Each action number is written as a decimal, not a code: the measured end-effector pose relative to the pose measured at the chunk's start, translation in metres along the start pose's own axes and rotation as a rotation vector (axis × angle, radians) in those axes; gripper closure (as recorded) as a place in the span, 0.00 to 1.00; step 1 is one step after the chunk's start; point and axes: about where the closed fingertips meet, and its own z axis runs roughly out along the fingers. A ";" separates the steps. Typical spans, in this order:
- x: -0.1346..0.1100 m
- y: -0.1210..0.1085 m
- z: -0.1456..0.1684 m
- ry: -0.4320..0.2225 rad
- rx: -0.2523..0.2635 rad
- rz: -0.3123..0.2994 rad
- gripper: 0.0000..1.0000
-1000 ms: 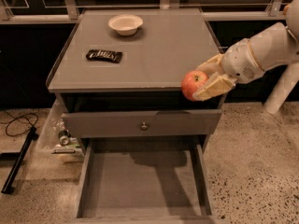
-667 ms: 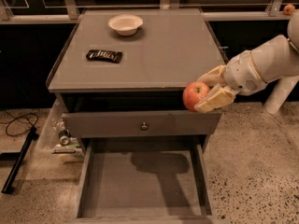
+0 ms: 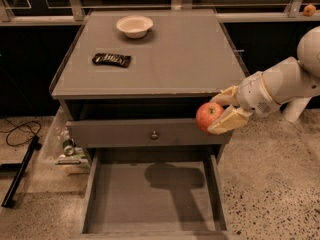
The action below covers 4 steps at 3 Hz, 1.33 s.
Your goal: Place apple into middle drawer
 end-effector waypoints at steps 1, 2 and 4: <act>0.007 0.012 0.026 0.002 -0.010 0.032 1.00; 0.028 0.034 0.068 0.006 -0.017 0.067 1.00; 0.090 0.041 0.151 -0.085 -0.003 0.180 1.00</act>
Offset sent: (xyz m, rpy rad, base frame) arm -0.0397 0.0454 -0.1351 0.0155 0.0916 -0.0781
